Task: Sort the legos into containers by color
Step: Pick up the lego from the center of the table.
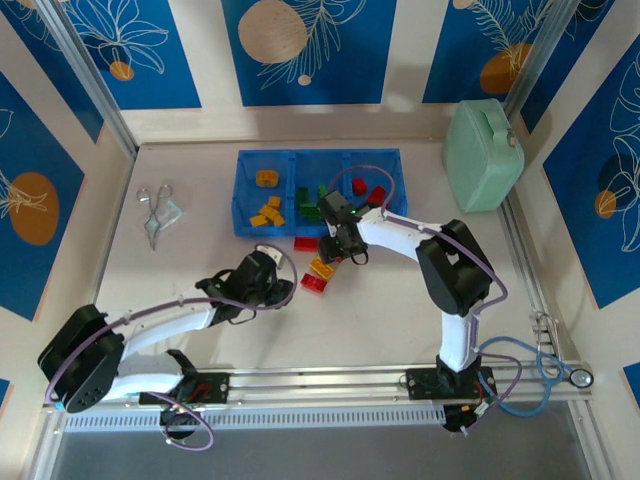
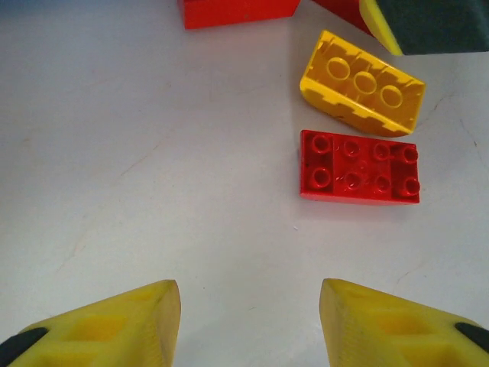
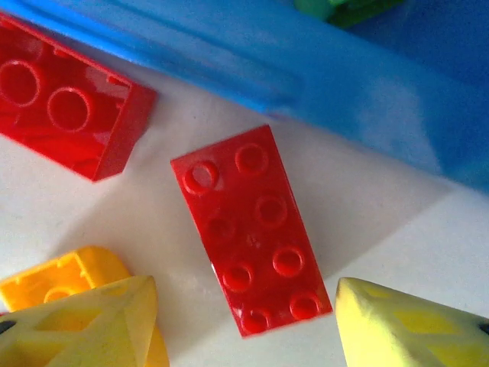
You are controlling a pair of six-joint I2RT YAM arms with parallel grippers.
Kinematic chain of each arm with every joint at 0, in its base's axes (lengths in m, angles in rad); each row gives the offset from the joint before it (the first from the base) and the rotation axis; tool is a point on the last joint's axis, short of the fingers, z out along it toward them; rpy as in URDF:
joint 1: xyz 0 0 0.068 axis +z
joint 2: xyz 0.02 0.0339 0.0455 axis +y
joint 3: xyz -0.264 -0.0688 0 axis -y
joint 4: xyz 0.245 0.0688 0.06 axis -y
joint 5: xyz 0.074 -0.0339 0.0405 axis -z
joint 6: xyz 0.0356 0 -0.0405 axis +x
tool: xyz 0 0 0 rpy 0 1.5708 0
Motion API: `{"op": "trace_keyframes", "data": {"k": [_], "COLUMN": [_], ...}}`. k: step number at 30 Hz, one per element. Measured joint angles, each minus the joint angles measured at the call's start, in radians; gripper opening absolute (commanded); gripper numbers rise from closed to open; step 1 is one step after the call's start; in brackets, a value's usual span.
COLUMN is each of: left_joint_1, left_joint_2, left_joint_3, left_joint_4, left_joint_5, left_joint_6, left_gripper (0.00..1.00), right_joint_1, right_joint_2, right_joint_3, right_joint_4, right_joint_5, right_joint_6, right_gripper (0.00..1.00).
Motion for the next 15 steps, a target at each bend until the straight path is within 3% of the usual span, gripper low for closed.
{"op": "trace_keyframes", "data": {"k": [6, 15], "left_joint_1": [0.0, 0.0], "left_joint_2": [-0.02, -0.022], "left_joint_3": [-0.013, -0.013], "left_joint_4": [0.004, 0.02], "left_joint_5": [-0.001, -0.009], "left_joint_6": [-0.016, -0.016], "left_gripper": [0.51, 0.51], "right_joint_1": [0.0, 0.009], "right_joint_2": [0.052, 0.076], "right_joint_3": [0.043, 0.048], "right_joint_4": [-0.015, -0.022], "right_joint_5": [0.023, 0.031], "right_joint_6": [-0.005, -0.011], "right_gripper": [0.6, 0.41]}}
